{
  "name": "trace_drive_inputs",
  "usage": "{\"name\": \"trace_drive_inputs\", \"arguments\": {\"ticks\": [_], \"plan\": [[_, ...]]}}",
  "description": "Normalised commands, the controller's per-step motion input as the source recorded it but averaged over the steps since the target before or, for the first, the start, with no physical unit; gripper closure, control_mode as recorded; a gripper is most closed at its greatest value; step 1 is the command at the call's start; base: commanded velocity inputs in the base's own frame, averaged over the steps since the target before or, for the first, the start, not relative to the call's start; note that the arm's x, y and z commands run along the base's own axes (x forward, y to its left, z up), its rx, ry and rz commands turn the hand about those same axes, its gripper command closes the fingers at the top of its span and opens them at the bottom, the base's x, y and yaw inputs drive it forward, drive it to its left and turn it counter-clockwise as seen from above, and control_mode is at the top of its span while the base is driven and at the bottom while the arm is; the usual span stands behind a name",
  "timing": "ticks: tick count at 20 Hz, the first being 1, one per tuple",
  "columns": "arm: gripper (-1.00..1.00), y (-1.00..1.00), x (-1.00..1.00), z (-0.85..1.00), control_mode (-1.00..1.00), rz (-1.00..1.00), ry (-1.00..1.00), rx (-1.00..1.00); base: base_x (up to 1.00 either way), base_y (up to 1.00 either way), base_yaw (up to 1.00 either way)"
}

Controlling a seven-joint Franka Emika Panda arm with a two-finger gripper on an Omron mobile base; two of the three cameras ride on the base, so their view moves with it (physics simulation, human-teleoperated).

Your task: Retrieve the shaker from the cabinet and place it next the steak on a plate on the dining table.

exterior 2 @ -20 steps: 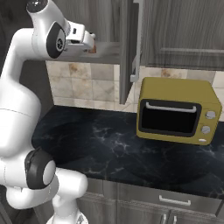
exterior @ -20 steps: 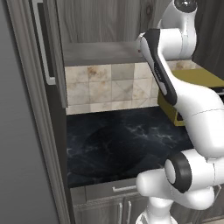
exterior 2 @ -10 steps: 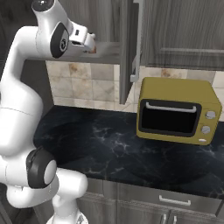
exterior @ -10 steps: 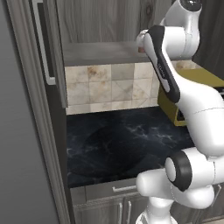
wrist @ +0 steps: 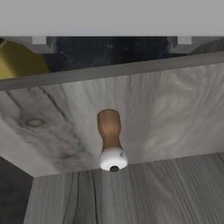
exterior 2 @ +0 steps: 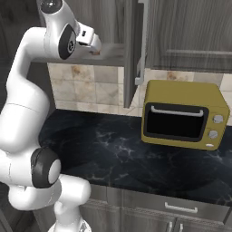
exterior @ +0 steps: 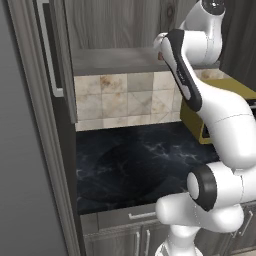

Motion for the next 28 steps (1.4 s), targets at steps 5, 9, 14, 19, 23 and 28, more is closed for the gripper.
{"name": "trace_drive_inputs", "arguments": {"ticks": [5, 9, 14, 19, 23, 28], "plan": [[-1.0, 0.0, 0.25, 0.13, -1.0, 0.0, 0.0, 0.0, 0.0, 0.0, 0.0], [-1.0, -0.01, 0.12, 0.29, -1.0, 0.0, 0.0, 0.0, 0.0, 0.0, 0.0], [-1.0, 0.0, 0.05, 0.21, -1.0, 0.0, 0.0, 0.0, 0.0, 0.0, 0.0], [-1.0, -0.05, 0.0, 0.03, -1.0, 0.0, 0.0, 0.0, 0.0, 0.0, 0.0], [-1.0, -0.05, 0.0, 0.0, -1.0, 0.0, 0.0, 0.0, 0.0, 0.0, 0.0], [-1.0, -0.01, 0.1, -0.02, -1.0, 0.0, 0.0, 0.0, 0.0, 0.0, 0.0]]}}
